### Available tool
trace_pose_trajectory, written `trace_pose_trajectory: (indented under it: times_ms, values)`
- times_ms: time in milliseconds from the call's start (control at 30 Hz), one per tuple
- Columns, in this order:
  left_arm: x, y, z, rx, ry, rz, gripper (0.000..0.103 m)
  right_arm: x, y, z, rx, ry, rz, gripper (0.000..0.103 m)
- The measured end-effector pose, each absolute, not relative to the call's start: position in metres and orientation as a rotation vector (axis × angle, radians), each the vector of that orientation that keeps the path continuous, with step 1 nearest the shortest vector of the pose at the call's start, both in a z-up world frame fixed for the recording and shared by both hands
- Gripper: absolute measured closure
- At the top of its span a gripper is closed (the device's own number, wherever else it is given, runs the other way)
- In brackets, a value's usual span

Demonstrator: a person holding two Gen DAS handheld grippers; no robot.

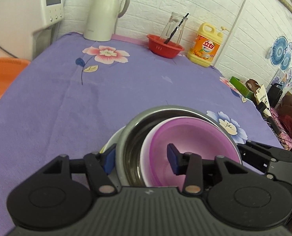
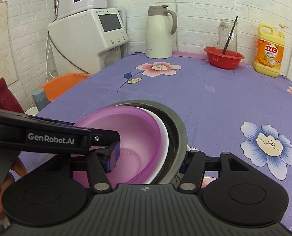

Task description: Organize plates and bowls

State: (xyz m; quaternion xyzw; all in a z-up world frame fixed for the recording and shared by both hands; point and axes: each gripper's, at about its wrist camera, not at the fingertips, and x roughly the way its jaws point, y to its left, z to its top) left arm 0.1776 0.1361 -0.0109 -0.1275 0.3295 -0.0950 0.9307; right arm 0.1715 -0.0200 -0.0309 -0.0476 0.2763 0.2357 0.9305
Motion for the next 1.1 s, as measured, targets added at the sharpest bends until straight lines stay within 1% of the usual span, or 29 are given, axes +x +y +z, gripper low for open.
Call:
trace_pose_trajectory:
  times_ms: [33, 67, 167, 300, 400, 533, 700, 800, 867, 1100]
  values:
    - [0.176, 0.136, -0.010, -0.255, 0.664, -0.192, 0.051, 0.172, -0.021, -0.031, -0.092, 0.565, 0.470, 0.002]
    - [0.175, 0.135, -0.007, -0.247, 0.650, -0.188, 0.048, 0.172, -0.022, -0.031, -0.087, 0.565, 0.461, 0.000]
    - [0.175, 0.135, -0.002, -0.245, 0.625, -0.177, 0.043, 0.174, -0.019, -0.032, -0.087, 0.573, 0.448, 0.000]
    - [0.178, 0.137, 0.001, -0.265, 0.625, -0.162, 0.043, 0.171, -0.025, -0.027, -0.056, 0.534, 0.467, 0.000]
    - [0.177, 0.139, 0.005, -0.273, 0.609, -0.151, 0.040, 0.173, -0.039, -0.021, -0.021, 0.517, 0.439, 0.000]
    - [0.175, 0.140, 0.011, -0.296, 0.583, -0.128, 0.027, 0.174, -0.060, -0.017, 0.057, 0.509, 0.406, 0.000]
    - [0.172, 0.131, 0.027, -0.332, 0.528, -0.143, 0.027, 0.172, -0.078, -0.009, 0.073, 0.471, 0.355, 0.000]
    - [0.172, 0.121, 0.040, -0.389, 0.437, -0.149, 0.027, 0.176, -0.087, 0.003, 0.095, 0.379, 0.375, 0.000]
    - [0.169, 0.115, 0.044, -0.426, 0.396, -0.114, 0.026, 0.177, -0.093, 0.007, 0.115, 0.361, 0.325, 0.000]
    - [0.138, 0.090, 0.043, -0.294, 0.378, 0.018, 0.026, 0.143, -0.112, -0.002, 0.155, 0.389, 0.273, 0.000]
